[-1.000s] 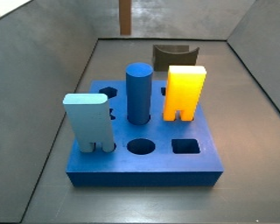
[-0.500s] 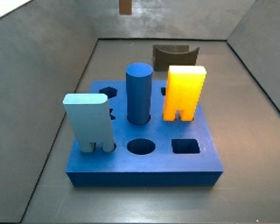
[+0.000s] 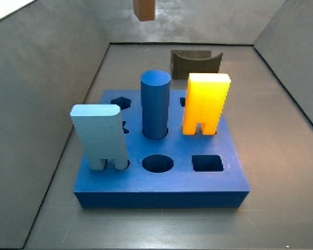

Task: Pick up the arch object. Move up. Rotate the arch object. Move to above the board. Insert the arch object.
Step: Move to above the board.

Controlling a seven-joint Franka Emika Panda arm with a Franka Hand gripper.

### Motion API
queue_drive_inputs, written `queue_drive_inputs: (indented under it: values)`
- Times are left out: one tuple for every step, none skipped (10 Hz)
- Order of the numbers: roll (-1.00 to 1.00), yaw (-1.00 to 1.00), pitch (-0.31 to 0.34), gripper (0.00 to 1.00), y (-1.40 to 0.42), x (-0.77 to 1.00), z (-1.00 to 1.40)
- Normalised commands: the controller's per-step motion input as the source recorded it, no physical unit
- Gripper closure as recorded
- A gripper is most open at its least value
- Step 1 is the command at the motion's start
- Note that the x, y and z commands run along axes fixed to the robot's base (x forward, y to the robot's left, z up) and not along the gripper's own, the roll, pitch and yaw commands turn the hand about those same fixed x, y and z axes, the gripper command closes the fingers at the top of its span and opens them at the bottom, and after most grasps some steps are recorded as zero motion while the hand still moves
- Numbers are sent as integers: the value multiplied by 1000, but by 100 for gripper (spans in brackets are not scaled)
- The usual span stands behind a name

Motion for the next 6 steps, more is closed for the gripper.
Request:
queue_drive_inputs:
  values:
    - [-16,1000,34,100,-1000,235,187]
    - [-19,1000,40,100,-1000,258,192]
    - [-14,1000,45,100,-1000,266,194]
    - [-5,1000,54,100,-1000,292,203]
    - [-2,1000,61,100,-792,273,161]
    - [8,1000,72,100,-451,198,90]
